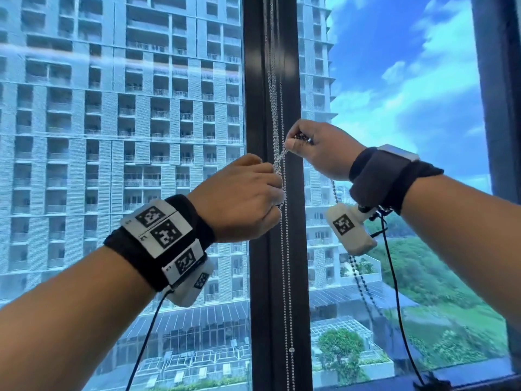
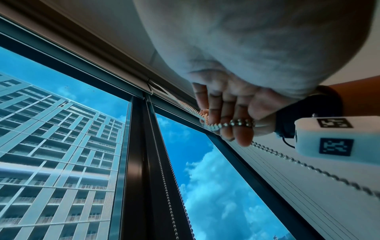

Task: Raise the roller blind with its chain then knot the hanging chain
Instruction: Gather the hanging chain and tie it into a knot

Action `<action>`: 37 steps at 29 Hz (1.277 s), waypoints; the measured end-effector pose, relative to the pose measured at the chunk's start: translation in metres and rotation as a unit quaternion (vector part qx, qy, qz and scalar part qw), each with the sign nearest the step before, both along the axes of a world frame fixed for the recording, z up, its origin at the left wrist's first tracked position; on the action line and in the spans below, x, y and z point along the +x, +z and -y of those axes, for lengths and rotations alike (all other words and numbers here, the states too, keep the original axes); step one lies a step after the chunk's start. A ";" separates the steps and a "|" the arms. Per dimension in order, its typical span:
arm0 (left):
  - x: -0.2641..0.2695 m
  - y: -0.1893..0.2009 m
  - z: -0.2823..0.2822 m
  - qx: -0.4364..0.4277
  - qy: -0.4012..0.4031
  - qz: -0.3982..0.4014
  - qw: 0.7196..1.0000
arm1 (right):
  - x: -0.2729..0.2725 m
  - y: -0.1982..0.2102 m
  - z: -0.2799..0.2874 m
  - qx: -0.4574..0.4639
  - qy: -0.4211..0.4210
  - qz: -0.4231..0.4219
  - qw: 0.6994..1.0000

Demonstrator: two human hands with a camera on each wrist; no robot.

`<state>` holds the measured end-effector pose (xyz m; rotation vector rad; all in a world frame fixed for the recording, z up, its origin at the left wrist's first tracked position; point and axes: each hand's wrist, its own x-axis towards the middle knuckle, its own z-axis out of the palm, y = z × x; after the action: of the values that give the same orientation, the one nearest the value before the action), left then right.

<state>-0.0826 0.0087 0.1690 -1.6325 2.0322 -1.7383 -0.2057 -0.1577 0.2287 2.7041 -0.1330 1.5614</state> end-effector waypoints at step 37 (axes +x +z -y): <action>-0.011 -0.016 0.026 -0.046 -0.154 -0.595 0.787 | 0.008 -0.090 -0.021 0.401 0.312 0.044 0.860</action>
<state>-0.0938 -0.0176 0.1528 -3.0691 2.7219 -0.7538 -0.1981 -0.1364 0.1388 3.5646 0.1589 2.1862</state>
